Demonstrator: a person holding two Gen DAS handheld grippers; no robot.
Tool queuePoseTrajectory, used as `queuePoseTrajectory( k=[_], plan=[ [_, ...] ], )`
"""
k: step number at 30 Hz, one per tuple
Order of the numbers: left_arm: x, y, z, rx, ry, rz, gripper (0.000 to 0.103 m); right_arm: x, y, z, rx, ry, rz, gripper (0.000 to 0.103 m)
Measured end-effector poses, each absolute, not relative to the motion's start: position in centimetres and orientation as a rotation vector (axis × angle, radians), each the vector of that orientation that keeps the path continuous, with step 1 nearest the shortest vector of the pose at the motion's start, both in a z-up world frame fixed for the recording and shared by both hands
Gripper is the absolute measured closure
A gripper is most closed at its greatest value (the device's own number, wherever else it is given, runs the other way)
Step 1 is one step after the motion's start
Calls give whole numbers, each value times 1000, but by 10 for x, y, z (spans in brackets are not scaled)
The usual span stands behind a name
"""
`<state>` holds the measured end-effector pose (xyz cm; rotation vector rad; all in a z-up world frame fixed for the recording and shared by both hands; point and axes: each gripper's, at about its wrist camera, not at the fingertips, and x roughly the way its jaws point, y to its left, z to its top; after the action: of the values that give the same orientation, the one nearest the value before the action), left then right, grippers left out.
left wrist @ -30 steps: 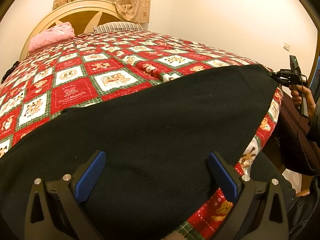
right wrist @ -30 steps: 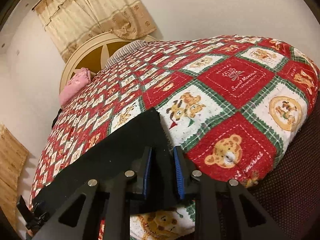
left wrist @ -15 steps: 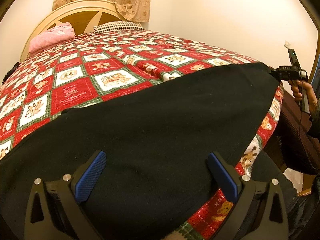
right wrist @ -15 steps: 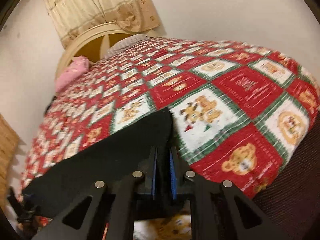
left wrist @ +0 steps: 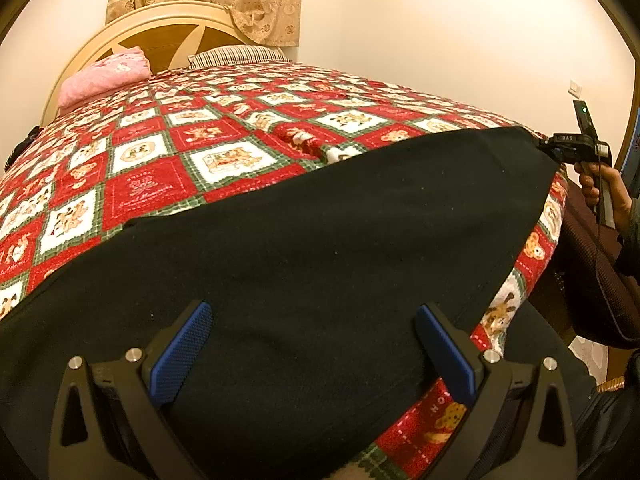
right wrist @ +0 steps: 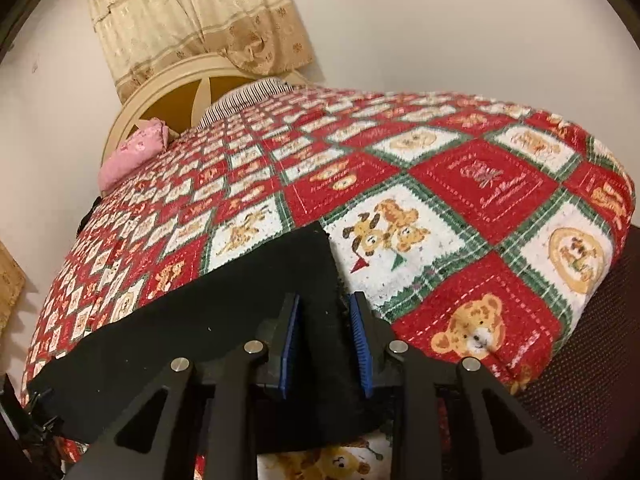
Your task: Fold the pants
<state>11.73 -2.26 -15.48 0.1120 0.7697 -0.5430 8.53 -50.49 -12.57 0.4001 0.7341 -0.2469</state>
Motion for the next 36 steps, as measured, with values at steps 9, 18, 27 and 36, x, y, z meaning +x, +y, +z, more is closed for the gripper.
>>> queuePoseTrajectory(
  k=[9, 18, 27, 36],
  plan=[
    [118, -21, -153, 100, 767, -545, 0, 82, -472, -99, 401, 703, -143, 92],
    [115, -10, -150, -3, 744, -554, 0, 80, -402, -54, 297, 639, -41, 92],
    [111, 0, -147, -55, 738, -560, 0, 95, -321, -37, 180, 659, 64, 92],
    [107, 8, -146, -88, 732, -565, 0, 113, -223, -56, 90, 702, 223, 92]
  ],
)
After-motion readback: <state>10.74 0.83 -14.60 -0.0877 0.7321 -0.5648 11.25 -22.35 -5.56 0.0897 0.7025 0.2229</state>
